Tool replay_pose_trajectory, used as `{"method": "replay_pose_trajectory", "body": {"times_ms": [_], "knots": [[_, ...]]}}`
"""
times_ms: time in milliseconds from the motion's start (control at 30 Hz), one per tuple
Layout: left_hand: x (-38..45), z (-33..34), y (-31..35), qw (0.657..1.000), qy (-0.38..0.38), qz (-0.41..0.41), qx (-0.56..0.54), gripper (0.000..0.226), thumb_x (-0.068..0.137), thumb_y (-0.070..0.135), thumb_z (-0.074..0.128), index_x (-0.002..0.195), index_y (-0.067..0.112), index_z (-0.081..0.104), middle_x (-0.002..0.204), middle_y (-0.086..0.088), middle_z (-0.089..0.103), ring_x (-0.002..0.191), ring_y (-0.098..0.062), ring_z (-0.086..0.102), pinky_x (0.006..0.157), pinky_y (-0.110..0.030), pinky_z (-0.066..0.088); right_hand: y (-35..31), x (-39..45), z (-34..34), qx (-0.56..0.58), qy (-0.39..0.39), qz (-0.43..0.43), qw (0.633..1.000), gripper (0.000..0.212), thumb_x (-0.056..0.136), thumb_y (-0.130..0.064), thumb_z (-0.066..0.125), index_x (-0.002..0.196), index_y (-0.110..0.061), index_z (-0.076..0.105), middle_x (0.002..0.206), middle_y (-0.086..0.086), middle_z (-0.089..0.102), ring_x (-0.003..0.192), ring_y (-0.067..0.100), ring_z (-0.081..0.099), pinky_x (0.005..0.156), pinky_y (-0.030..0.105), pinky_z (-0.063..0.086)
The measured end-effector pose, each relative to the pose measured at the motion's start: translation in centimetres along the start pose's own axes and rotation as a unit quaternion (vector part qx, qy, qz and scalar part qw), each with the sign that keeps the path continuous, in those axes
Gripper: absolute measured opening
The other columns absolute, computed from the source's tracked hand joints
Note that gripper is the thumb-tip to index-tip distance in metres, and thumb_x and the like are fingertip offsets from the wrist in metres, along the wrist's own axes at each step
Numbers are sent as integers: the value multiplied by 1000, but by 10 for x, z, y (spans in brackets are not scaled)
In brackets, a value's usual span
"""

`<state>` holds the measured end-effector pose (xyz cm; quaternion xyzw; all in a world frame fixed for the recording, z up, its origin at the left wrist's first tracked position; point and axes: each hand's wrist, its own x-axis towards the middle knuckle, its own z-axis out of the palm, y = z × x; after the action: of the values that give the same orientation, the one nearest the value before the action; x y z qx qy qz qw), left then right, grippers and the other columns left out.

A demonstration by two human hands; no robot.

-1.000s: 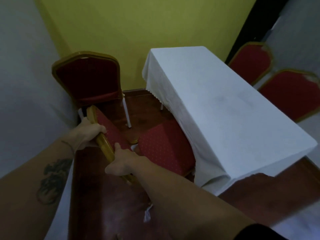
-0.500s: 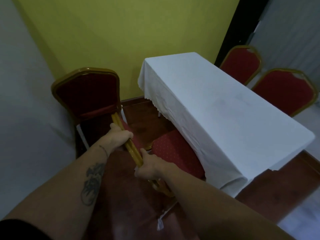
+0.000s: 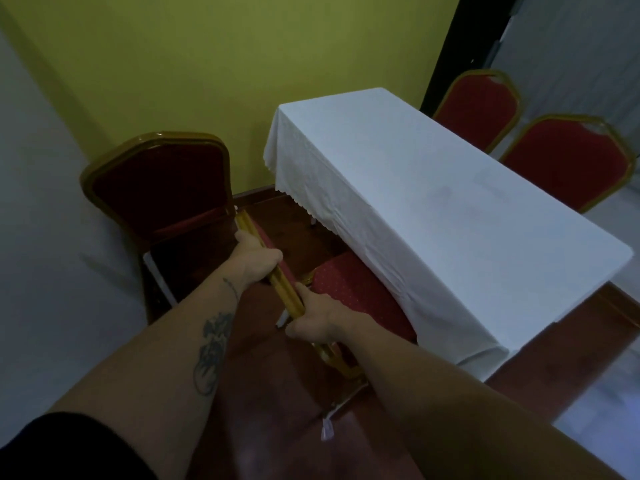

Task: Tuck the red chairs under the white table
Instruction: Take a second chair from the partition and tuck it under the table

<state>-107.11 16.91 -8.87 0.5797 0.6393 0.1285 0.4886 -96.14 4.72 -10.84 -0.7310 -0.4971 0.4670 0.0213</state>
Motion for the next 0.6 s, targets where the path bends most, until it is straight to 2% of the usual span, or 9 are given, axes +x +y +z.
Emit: {"method": "replay_pose_trajectory", "body": {"times_ms": [67,167,300,367,500,600], "knots": [[2,3,2,1000,-1,5,5,91,90,19,65,154,3,2,116,-15,55,91,-26,60,67,-35,53,2,2,-2,2,9,-1,1000,117,64,-53,66,165,-38,9,152,12,50,129,39,55,102,43,50],[3,8,4,1000,4,17,18,88,89,21,66,150,1,7,128,-19,54,107,-33,61,86,-40,56,6,1,-5,6,23,1,1000,109,63,-50,65,163,-39,20,144,13,57,123,38,60,94,41,52],[0,15,6,1000,-7,24,12,88,87,24,67,148,2,8,126,-16,54,108,-32,60,87,-40,55,13,-7,-11,17,31,7,999,105,67,-48,65,162,-42,21,130,7,58,119,35,61,90,40,51],[-1,17,7,999,-12,30,12,96,88,26,68,152,0,2,128,-13,51,109,-29,57,90,-38,52,14,-11,-13,20,37,7,999,103,71,-47,67,163,-42,21,131,7,57,118,34,60,90,40,50],[0,12,5,998,-38,47,7,106,87,43,72,153,-2,3,150,-18,41,133,-34,47,107,-41,43,9,-19,-14,25,44,4,999,102,68,-46,68,162,-41,26,127,6,59,116,32,61,89,39,50],[-1,0,-4,994,-105,29,-30,119,68,62,78,154,14,11,150,-14,43,131,-34,50,106,-51,45,4,-25,-15,25,41,11,999,99,74,-45,68,163,-35,25,134,9,58,118,31,60,96,41,51]]}}
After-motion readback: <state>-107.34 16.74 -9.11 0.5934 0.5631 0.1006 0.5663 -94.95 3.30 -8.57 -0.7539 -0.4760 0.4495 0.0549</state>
